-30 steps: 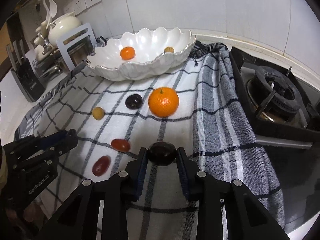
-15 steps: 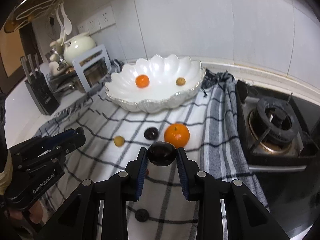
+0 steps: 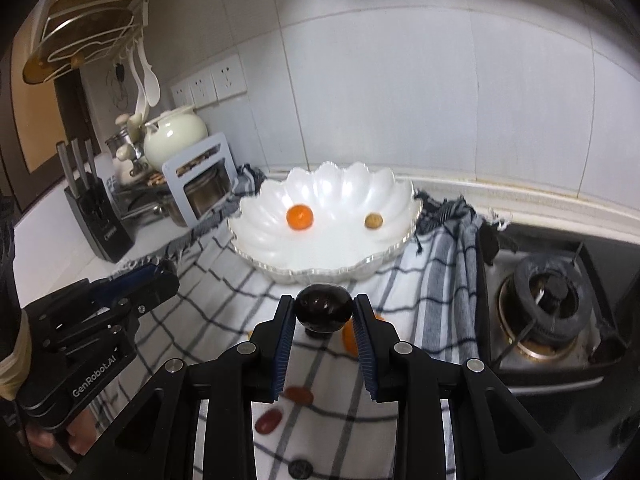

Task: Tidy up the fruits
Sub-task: 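Carry both dark plums over the white bowl with both grippers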

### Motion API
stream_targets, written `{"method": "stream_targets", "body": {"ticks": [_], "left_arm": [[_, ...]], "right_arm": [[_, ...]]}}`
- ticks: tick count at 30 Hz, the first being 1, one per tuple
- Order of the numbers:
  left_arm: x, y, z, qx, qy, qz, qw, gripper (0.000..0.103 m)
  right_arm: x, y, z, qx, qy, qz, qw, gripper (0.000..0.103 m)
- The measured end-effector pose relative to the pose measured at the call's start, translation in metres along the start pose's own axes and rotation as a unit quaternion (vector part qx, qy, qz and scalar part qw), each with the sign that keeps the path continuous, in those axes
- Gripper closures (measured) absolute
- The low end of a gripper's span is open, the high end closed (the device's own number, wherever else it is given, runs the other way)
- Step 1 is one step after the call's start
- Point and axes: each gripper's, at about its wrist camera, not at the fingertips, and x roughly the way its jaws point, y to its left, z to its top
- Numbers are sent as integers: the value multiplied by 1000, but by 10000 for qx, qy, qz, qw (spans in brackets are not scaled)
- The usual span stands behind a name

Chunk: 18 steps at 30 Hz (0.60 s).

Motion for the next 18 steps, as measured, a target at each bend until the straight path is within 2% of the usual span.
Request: {"method": "stream_targets", "body": {"ticks": [18], "left_arm": [[5,6,48,138,-657,195,9976,80]], "right_arm": [[11,-1,56,-101,-566,-45,9983,72]]}}
